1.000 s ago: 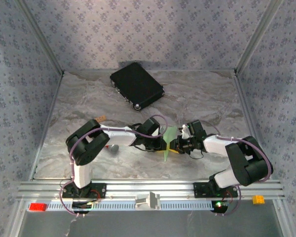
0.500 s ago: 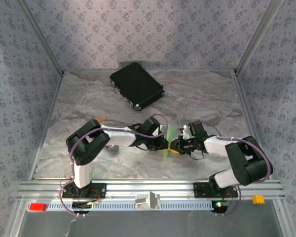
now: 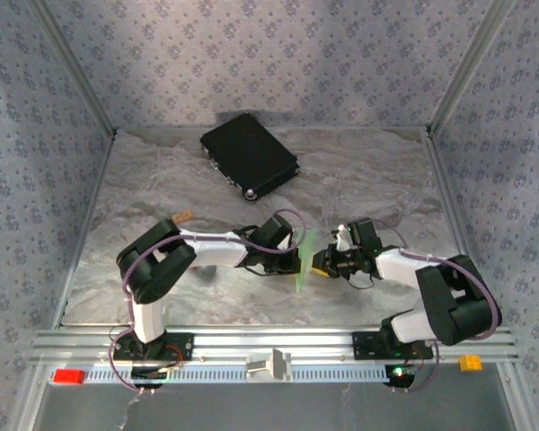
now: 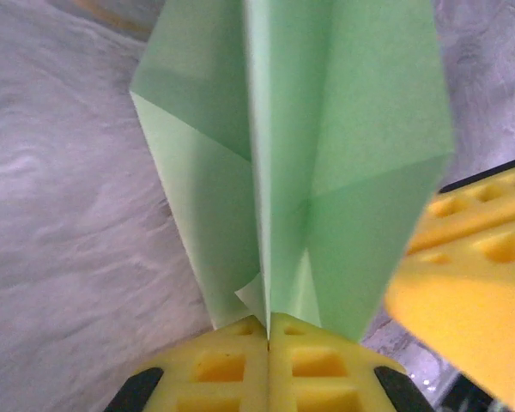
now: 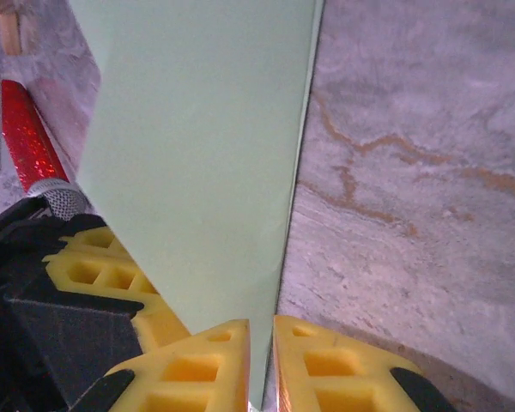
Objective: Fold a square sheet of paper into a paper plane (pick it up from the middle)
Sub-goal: Turn over a paper plane at the center of the table.
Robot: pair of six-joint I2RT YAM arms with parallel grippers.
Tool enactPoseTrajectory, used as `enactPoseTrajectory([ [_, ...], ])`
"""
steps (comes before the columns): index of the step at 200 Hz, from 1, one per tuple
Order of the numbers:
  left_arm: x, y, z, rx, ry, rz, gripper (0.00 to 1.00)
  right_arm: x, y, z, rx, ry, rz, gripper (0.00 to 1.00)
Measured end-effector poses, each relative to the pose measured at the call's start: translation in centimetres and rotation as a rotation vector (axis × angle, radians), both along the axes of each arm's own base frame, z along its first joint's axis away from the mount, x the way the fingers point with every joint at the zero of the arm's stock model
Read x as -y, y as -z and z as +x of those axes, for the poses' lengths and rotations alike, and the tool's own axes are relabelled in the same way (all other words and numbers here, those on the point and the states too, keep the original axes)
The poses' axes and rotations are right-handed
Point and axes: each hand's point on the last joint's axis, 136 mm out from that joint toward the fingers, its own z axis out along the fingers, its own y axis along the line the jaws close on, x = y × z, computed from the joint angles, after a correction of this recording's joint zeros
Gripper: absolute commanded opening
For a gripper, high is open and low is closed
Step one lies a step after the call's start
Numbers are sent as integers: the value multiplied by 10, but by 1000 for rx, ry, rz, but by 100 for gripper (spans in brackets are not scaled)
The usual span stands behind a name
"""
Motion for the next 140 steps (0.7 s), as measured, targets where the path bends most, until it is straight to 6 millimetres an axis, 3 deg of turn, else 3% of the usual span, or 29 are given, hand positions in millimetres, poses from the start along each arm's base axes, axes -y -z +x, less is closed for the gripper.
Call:
enactPoseTrajectory([
  [55,-24,-44,24,222,-75,160,2,4,-17,7,51,41,8,27],
  [98,-48,-37,26,266,-90,304,2,4,-19,9,46,62,10,34],
  [140,-53,-32,23,261,-81,342,2,-6,-25,16,56,61,38,43],
])
